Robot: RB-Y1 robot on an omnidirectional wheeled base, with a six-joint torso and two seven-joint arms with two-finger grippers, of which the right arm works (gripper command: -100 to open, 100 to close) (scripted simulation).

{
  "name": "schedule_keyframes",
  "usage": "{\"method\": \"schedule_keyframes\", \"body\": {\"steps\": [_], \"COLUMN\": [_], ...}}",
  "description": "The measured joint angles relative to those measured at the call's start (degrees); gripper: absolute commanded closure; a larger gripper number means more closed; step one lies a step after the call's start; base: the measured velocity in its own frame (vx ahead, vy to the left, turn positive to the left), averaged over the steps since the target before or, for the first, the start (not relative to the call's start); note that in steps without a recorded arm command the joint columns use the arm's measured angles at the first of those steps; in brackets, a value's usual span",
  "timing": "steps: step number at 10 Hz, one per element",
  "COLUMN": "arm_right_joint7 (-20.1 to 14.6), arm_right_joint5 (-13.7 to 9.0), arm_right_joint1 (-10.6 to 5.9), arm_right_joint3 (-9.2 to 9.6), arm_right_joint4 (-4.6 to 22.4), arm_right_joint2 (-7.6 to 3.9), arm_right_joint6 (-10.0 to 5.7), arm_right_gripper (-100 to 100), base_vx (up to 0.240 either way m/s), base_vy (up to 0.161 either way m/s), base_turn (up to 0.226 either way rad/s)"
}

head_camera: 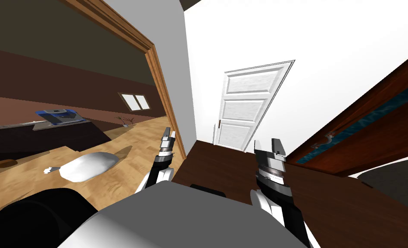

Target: Pull the door open

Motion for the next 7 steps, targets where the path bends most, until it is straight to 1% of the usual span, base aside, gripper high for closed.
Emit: {"method": "schedule_keyframes", "body": {"steps": [1,2,3,6,7], "arm_right_joint7": [-0.75,-1.71,-2.63,-5.71,-6.88], "arm_right_joint5": [-1.07,-2.10,-3.13,-6.70,-8.04], "arm_right_joint1": [-0.36,-0.58,-1.16,-2.61,-3.31], "arm_right_joint3": [0.45,1.19,1.56,3.40,4.27], "arm_right_joint4": [0.79,1.93,2.99,6.75,8.48], "arm_right_joint2": [-0.41,-0.74,-1.14,-2.31,-2.66], "arm_right_joint6": [-0.12,-0.68,-1.03,-2.38,-3.06], "arm_right_gripper": [-100,-100,-100,-100,-100], "base_vx": [0.121,0.122,0.125,0.155,0.143], "base_vy": [0.011,-0.005,0.001,0.003,0.005], "base_turn": [0.066,0.030,0.032,0.060,0.038]}}
